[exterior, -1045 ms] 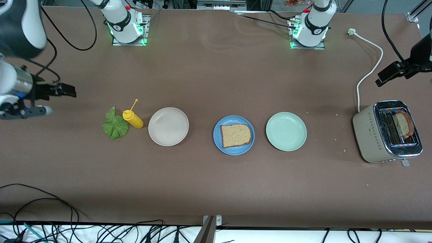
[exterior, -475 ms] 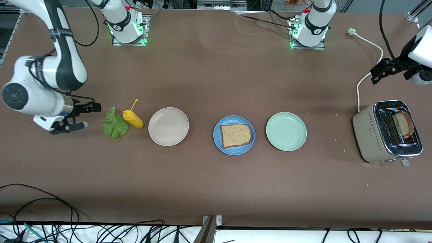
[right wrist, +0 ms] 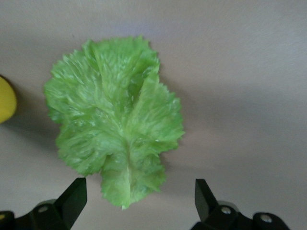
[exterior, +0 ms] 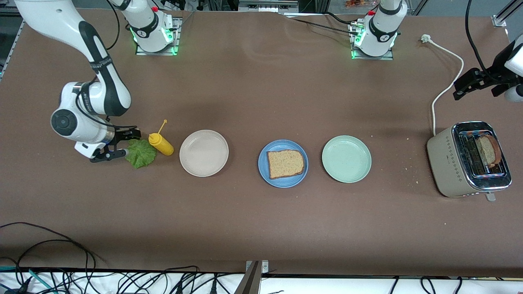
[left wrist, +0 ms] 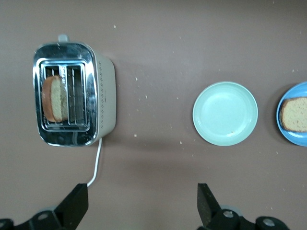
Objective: Make sandwich in blue plate with both arms
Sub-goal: 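Grasp the green lettuce leaf with the right gripper and lift it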
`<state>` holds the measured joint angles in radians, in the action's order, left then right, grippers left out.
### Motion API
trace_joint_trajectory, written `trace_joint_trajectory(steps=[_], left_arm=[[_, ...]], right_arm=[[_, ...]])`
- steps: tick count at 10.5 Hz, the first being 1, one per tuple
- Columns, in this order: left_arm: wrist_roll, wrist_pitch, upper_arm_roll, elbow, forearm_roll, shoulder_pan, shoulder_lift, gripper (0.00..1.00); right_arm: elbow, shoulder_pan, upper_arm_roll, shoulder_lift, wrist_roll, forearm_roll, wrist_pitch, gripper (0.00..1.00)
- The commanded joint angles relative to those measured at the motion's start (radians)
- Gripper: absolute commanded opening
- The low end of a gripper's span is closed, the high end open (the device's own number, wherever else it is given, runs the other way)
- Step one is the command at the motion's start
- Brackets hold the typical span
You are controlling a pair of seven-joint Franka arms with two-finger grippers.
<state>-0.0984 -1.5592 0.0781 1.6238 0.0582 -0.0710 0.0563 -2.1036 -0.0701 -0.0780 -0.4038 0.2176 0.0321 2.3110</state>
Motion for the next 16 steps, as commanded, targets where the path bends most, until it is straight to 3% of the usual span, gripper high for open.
trace_joint_trajectory(steps=[1,4,6,7,8,11,16], left_arm=[[-0.033,0.106,-0.003,-0.035,-0.034,0.013,-0.003,1.00],[-0.078,0.110,-0.004,-0.035,-0.064,0.010,-0.003,1.00],[-0.080,0.110,-0.008,-0.036,-0.064,0.013,-0.006,1.00],[-0.080,0.110,-0.024,-0.036,-0.061,0.046,-0.006,1.00],[-0.080,0.110,-0.088,-0.036,-0.061,0.113,-0.006,1.00],[-0.076,0.110,-0.130,-0.036,-0.064,0.134,-0.007,1.00],[-0.078,0.108,-0.126,-0.042,-0.066,0.129,-0.019,1.00]], right_arm=[[-0.010,-0.010,0.007,-0.033,0.019,-0.006,0.056,0.91],[-0.009,-0.011,0.006,-0.099,0.019,-0.006,0.131,0.56],[-0.007,-0.011,0.006,-0.098,0.019,-0.006,0.127,0.25],[-0.001,-0.011,0.006,-0.098,0.020,-0.006,0.125,0.17],[0.005,-0.011,0.006,-0.092,0.020,-0.006,0.123,0.12],[0.066,-0.011,0.006,-0.072,0.023,-0.006,0.076,0.12],[0.420,-0.016,0.012,-0.024,0.019,-0.008,-0.426,0.12]])
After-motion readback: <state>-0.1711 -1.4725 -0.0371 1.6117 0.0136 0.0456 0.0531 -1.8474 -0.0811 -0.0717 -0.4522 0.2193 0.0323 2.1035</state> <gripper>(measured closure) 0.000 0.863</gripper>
